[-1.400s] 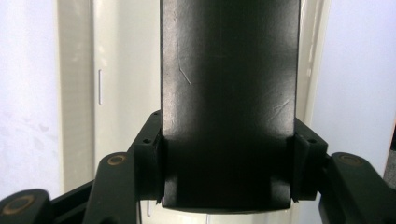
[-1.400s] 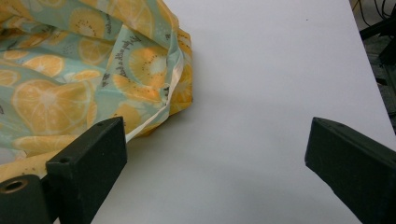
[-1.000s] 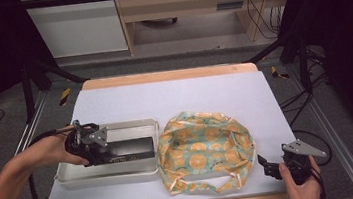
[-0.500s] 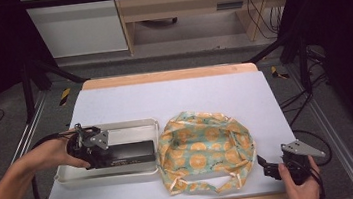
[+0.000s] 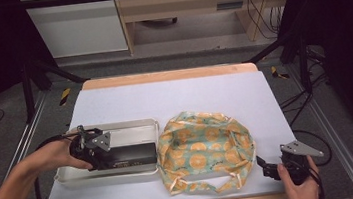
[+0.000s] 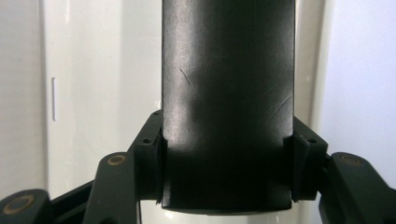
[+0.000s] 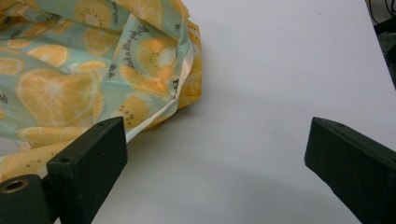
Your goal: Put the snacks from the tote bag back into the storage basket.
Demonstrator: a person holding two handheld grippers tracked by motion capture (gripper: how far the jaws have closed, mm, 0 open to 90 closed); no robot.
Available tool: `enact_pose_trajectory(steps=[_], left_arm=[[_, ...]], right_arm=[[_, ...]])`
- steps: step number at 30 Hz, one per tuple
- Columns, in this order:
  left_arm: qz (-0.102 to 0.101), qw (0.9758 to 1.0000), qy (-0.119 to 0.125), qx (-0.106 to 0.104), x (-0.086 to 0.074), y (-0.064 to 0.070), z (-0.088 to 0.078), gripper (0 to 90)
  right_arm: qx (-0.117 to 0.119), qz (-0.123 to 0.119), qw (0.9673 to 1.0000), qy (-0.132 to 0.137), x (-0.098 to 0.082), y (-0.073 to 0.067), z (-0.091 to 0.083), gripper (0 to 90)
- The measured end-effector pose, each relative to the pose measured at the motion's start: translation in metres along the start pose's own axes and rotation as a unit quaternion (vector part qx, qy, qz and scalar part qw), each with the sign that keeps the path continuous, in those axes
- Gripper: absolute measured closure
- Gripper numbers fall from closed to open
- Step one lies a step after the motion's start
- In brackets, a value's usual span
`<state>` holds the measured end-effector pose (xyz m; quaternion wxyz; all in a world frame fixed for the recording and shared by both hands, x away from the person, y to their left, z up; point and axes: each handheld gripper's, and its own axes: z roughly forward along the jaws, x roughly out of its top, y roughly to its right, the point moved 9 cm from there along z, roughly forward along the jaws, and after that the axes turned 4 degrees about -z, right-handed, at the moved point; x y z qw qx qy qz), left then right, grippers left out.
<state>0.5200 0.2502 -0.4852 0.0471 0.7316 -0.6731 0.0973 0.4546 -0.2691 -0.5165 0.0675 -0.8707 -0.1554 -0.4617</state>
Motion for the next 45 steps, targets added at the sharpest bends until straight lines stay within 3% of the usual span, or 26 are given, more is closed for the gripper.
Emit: enact_pose_trajectory(steps=[29, 45], left_arm=[[-0.001, 0.9999, 0.007, -0.008, -0.003, -0.002, 0.010, 43.4], [0.009, 0.9999, 0.004, -0.013, -0.005, -0.006, 0.016, 43.2]], right_arm=[[0.005, -0.003, 1.0000, -0.004, 0.000, -0.004, 0.001, 6.7], [0.010, -0.005, 0.9999, -0.005, 0.000, -0.006, 0.002, 6.9]])
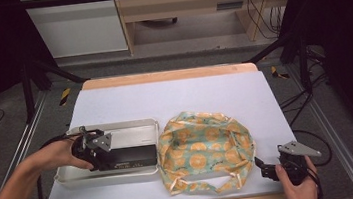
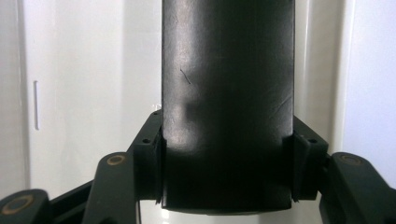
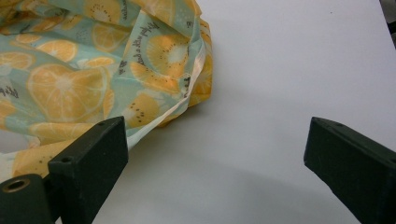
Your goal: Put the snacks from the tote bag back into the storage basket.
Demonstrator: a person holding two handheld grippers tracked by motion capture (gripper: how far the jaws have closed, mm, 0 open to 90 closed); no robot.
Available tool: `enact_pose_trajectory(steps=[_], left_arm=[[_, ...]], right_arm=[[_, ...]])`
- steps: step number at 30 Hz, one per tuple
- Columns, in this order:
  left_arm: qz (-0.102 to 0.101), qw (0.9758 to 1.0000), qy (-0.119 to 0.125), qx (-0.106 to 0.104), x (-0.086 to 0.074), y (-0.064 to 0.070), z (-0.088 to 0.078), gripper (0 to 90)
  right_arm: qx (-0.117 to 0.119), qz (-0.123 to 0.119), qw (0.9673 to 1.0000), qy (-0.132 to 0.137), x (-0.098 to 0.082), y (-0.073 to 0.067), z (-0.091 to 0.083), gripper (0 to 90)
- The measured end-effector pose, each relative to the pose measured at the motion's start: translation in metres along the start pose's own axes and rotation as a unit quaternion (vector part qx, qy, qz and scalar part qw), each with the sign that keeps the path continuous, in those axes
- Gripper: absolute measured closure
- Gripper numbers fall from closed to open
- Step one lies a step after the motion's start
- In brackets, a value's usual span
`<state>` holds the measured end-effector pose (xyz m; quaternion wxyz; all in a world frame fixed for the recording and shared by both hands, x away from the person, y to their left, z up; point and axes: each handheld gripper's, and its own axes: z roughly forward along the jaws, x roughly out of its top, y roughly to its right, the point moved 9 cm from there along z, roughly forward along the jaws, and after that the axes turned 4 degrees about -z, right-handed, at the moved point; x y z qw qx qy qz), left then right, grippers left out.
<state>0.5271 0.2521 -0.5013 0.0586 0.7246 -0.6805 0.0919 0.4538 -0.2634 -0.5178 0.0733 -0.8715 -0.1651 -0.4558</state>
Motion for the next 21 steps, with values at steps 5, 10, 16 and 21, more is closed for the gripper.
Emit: enact_pose_trajectory(steps=[5, 10, 16, 21], left_arm=[[-0.003, 1.0000, -0.002, -0.001, 0.0001, 0.0004, 0.0010, 43.1], [-0.003, 1.0000, -0.006, -0.003, -0.0011, -0.0001, 0.0031, 43.0], [-0.001, 0.9999, -0.012, -0.002, -0.0036, -0.0018, 0.0046, 42.8], [-0.004, 0.9999, -0.013, -0.002, -0.0062, -0.0026, 0.0071, 42.5]], right_arm=[[0.001, -0.002, 1.0000, 0.000, -0.0002, -0.0005, 0.0001, 6.7], [0.004, 0.000, 1.0000, -0.003, -0.0004, -0.0017, 0.0000, 6.7], [0.005, 0.000, 1.0000, -0.003, -0.0006, -0.0020, -0.0001, 6.6], [0.008, -0.001, 1.0000, -0.004, -0.0009, -0.0030, 0.0005, 6.6]])
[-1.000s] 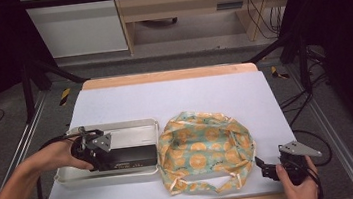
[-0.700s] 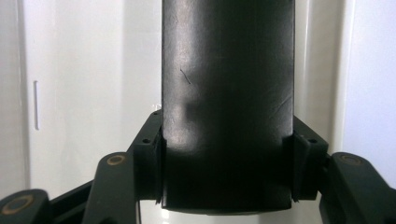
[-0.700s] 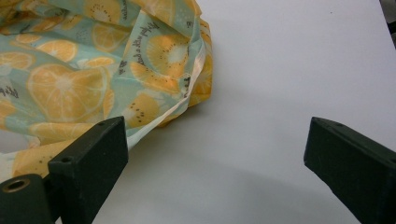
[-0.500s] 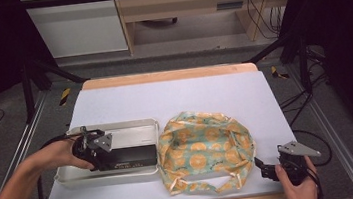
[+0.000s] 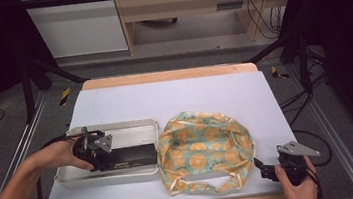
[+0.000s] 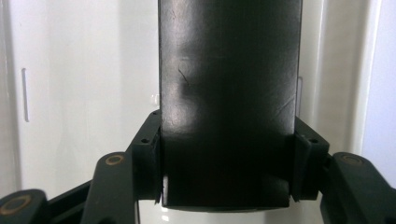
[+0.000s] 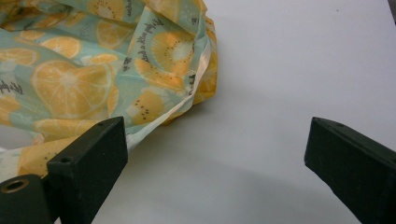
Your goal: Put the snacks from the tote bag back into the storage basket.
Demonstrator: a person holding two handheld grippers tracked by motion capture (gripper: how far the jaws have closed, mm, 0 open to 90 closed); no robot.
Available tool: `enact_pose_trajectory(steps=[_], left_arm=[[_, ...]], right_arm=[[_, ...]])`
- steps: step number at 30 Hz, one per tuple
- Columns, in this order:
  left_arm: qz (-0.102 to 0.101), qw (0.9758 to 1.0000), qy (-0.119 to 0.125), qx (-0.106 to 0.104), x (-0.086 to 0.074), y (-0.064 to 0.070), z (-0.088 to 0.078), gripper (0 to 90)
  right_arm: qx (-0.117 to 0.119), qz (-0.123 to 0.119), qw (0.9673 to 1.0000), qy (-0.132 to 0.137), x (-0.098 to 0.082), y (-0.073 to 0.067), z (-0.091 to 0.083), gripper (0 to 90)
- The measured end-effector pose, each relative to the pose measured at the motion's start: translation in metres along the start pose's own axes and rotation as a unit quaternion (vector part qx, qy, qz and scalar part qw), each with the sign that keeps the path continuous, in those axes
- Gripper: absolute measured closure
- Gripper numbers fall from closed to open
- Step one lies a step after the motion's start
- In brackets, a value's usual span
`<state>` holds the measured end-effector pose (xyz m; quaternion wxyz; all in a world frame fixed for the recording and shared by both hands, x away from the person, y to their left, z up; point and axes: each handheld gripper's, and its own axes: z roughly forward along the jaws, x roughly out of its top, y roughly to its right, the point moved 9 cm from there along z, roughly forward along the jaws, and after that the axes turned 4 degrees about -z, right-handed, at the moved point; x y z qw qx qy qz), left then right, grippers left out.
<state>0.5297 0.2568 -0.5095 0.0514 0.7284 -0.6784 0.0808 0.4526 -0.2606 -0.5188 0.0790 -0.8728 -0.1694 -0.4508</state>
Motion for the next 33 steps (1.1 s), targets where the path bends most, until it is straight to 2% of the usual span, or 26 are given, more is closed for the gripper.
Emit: enact_pose_trajectory(steps=[13, 20, 24, 28, 30, 33], left_arm=[[0.013, 0.9999, 0.006, 0.000, 0.002, -0.001, 0.001, 42.7], [0.006, 1.0000, 0.003, -0.002, 0.003, -0.003, 0.002, 41.1], [-0.007, 1.0000, -0.004, 0.000, 0.000, -0.004, 0.003, 34.1], [-0.018, 0.9998, 0.008, 0.004, 0.001, -0.006, -0.004, 24.6], [-0.029, 0.9994, 0.017, 0.008, 0.002, -0.006, -0.008, 21.4], [-0.033, 0.9990, 0.025, 0.016, 0.006, -0.005, -0.015, 15.7]], right_arm=[[0.001, -0.004, 1.0000, -0.002, -0.001, -0.001, 0.001, 6.6], [0.002, -0.005, 1.0000, -0.001, -0.001, 0.000, 0.001, 6.6], [0.003, -0.006, 1.0000, -0.001, -0.001, 0.000, 0.001, 6.4], [0.003, -0.003, 1.0000, -0.002, -0.001, -0.001, 0.001, 6.3], [0.002, -0.004, 1.0000, -0.002, -0.001, -0.001, 0.001, 6.2], [0.004, -0.002, 1.0000, -0.004, -0.001, -0.002, 0.001, 6.2]])
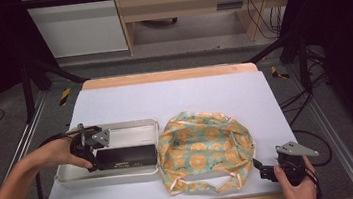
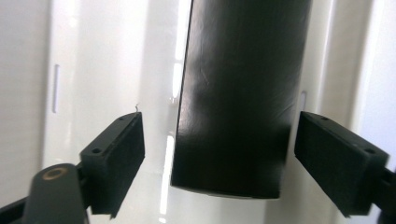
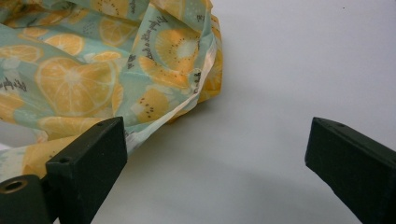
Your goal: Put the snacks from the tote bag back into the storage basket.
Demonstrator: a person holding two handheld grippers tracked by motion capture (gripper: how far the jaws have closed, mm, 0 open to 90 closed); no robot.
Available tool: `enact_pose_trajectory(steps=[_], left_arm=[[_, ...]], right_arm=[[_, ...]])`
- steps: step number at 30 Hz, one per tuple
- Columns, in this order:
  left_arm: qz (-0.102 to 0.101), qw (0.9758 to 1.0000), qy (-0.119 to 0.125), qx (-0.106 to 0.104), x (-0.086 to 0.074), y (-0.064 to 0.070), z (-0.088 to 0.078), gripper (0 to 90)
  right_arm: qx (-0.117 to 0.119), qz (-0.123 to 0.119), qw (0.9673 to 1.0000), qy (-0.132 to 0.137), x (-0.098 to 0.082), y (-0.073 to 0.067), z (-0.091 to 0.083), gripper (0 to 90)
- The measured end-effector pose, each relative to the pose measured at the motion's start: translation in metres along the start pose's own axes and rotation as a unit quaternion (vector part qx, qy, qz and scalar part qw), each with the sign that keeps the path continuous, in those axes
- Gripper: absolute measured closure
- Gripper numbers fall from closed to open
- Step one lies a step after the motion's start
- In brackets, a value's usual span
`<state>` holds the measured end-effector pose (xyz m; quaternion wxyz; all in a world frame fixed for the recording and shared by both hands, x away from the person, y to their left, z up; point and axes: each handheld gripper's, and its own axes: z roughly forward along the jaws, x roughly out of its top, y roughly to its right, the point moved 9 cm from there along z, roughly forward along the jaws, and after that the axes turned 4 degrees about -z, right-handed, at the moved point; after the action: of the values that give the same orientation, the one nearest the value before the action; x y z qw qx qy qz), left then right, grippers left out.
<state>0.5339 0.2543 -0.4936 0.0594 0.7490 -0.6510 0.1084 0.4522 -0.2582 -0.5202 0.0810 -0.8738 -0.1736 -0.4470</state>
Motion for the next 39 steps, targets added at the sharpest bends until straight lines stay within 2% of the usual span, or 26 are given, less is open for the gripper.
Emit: enact_pose_trajectory(steps=[5, 9, 10, 15, 21, 27, 30, 32, 35, 39], left_arm=[[-0.017, 0.9997, 0.011, 0.015, 0.005, 0.000, -0.008, 11.3], [-0.041, 0.9986, 0.023, 0.026, 0.010, 0.000, -0.013, 8.8], [-0.041, 0.9984, 0.027, 0.030, 0.011, -0.001, -0.015, 8.5], [-0.072, 0.9947, 0.058, 0.044, 0.020, 0.001, -0.023, 7.8], [-0.088, 0.9911, 0.081, 0.058, 0.030, 0.008, -0.029, 7.8], [-0.116, 0.9855, 0.105, 0.067, 0.040, 0.013, -0.033, 7.1], [-0.128, 0.9819, 0.116, 0.077, 0.044, 0.014, -0.035, 7.1], [-0.140, 0.9784, 0.127, 0.084, 0.048, 0.014, -0.037, 7.2], [-0.160, 0.9707, 0.155, 0.088, 0.054, 0.016, -0.041, 7.2], [-0.181, 0.9633, 0.171, 0.100, 0.059, 0.019, -0.040, 7.2]], right_arm=[[-0.002, -0.002, 1.0000, 0.000, 0.000, 0.000, 0.000, 6.2], [-0.003, -0.002, 1.0000, 0.001, 0.000, 0.000, 0.000, 6.1], [-0.003, -0.004, 1.0000, 0.001, 0.000, 0.000, 0.000, 6.1], [-0.002, -0.005, 1.0000, 0.000, 0.001, -0.001, 0.002, 6.0], [-0.002, -0.005, 1.0000, -0.001, 0.001, -0.002, 0.002, 5.9], [-0.001, -0.009, 1.0000, -0.002, 0.001, -0.002, 0.002, 5.9], [0.001, -0.008, 1.0000, -0.003, 0.001, -0.003, 0.001, 5.9], [0.000, -0.009, 0.9999, -0.004, 0.001, -0.003, 0.001, 5.9], [-0.001, -0.011, 0.9999, -0.003, 0.001, -0.002, 0.002, 5.8], [0.000, -0.010, 0.9999, -0.005, 0.001, -0.003, 0.001, 5.8]])
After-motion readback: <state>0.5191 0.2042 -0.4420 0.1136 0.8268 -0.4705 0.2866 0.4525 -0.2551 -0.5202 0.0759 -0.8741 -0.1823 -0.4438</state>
